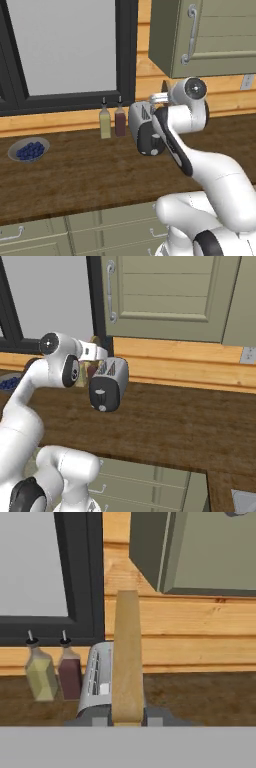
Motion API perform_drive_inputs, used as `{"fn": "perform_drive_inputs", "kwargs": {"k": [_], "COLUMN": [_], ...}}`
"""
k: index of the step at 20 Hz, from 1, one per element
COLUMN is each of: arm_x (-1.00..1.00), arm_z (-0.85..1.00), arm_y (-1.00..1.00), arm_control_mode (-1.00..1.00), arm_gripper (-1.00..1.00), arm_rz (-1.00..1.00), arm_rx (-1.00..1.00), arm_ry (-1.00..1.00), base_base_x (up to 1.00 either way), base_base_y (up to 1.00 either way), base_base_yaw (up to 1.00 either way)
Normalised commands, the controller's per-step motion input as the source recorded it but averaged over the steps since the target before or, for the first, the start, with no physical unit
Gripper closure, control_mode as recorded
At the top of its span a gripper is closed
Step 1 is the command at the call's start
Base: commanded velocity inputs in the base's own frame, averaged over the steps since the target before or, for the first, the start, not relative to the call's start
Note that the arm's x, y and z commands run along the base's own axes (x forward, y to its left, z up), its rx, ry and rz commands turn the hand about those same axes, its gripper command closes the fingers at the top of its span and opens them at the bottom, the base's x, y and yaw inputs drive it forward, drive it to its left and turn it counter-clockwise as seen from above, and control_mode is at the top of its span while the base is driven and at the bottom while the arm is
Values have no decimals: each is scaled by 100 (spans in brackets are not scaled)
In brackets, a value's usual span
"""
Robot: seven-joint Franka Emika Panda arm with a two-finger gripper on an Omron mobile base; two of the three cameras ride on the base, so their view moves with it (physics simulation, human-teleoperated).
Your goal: Start the toaster. Once the lever pops up, take the bread to the plate on the dining counter.
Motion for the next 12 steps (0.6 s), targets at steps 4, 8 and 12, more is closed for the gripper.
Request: {"fn": "perform_drive_inputs", "kwargs": {"k": [4,8,12], "arm_x": [-94,-93,-65], "arm_z": [16,0,-15], "arm_y": [0,0,-6], "arm_control_mode": [-100,-100,-100], "arm_gripper": [100,100,100], "arm_rz": [-2,-1,0], "arm_rx": [0,0,0], "arm_ry": [33,24,4], "base_base_x": [0,0,0], "base_base_y": [0,0,0], "base_base_yaw": [0,0,0]}}
